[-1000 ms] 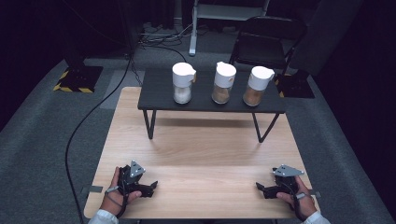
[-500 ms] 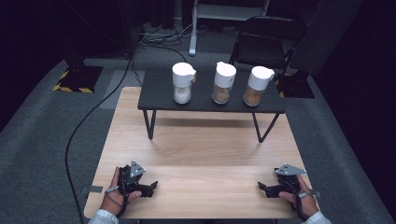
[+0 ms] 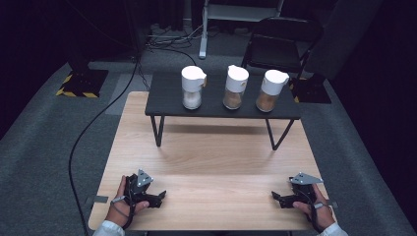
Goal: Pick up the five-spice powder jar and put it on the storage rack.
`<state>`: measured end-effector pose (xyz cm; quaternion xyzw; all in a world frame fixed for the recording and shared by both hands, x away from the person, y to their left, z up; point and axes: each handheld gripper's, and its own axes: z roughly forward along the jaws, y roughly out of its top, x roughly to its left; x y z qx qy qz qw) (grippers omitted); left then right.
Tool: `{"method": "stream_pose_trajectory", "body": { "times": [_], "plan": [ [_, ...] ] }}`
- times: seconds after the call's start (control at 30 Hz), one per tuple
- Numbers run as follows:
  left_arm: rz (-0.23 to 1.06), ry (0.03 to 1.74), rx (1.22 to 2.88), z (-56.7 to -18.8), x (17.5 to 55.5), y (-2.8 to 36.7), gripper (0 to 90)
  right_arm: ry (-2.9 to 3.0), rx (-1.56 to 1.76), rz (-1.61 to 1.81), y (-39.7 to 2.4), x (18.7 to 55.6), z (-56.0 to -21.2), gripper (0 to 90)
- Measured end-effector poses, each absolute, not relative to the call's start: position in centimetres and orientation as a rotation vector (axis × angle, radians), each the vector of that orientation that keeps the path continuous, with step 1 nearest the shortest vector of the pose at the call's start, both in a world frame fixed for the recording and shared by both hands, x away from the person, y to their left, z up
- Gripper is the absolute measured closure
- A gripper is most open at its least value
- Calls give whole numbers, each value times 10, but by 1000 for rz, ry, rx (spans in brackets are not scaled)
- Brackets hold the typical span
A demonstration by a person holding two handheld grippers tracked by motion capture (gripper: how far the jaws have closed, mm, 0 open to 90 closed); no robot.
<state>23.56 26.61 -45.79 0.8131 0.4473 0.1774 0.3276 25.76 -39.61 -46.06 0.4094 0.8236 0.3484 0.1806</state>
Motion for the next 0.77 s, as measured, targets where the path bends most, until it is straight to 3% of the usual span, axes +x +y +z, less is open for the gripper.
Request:
{"method": "stream_pose_trajectory", "body": {
  "times": [0.77],
  "plan": [
    [463, 1170, 2131, -458, 236, 266, 2, 2317, 1167, 981, -395, 257, -461, 0]
  ]
}}
